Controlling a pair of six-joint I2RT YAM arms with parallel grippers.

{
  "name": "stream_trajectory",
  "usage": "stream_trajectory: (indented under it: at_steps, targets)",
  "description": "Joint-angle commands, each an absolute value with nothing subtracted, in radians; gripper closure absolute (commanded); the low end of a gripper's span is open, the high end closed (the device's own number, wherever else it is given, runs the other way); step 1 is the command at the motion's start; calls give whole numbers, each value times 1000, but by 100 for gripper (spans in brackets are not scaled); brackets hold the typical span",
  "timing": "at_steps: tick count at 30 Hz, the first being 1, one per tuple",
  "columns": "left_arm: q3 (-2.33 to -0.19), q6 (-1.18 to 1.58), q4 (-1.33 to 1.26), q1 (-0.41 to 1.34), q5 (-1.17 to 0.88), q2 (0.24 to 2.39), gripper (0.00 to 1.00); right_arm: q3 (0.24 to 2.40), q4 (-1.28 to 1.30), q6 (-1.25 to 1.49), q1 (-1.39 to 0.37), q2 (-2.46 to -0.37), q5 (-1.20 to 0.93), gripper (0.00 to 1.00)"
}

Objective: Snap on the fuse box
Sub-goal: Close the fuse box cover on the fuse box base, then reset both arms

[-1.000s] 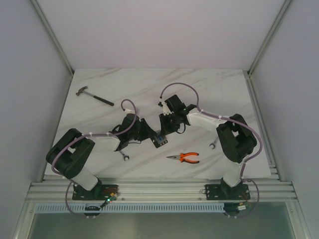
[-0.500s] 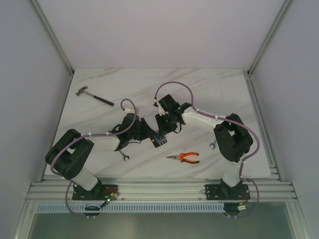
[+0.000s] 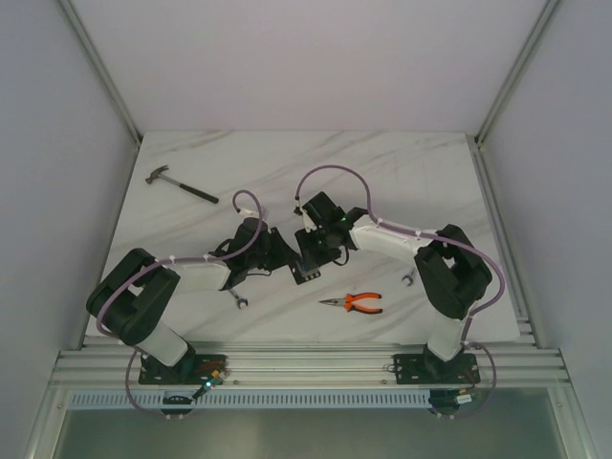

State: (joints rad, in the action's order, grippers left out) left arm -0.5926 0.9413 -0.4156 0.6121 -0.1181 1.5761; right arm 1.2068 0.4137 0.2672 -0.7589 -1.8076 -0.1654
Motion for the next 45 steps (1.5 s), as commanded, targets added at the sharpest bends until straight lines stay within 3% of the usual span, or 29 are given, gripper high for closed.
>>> stream_trajectory:
  at_steps: [1, 14, 25, 29, 32, 34, 36, 43, 45]
  targets:
    - [-552, 917, -284, 626, -125, 1595, 70, 1199, 399, 277, -777, -1857, -166, 50]
    - [-512, 937, -296, 627, -152, 1638, 79, 1265, 499, 254, -790, -2043, 27, 64]
    - [-612, 926, -356, 650, -193, 1539, 70, 1228, 371, 215, -723, -1781, 112, 50]
    - [-626, 903, -355, 663, -167, 1483, 62, 1173, 318, 197, -664, -1671, 132, 45]
    - [-598, 894, -352, 663, -117, 1428, 51, 1097, 237, 191, -612, -1578, 168, 34]
    - [-589, 875, -322, 655, -67, 1366, 44, 1040, 171, 189, -571, -1516, 188, 34]
    - [-587, 841, -282, 635, -23, 1327, 37, 960, 86, 190, -528, -1452, 233, 25]
    - [-524, 695, -170, 416, 204, 1118, 3, 627, -392, 117, -339, -1261, 468, 11]
    - [-500, 630, -152, 356, 360, 1033, 0, 502, -591, 39, -295, -1220, 532, 8]
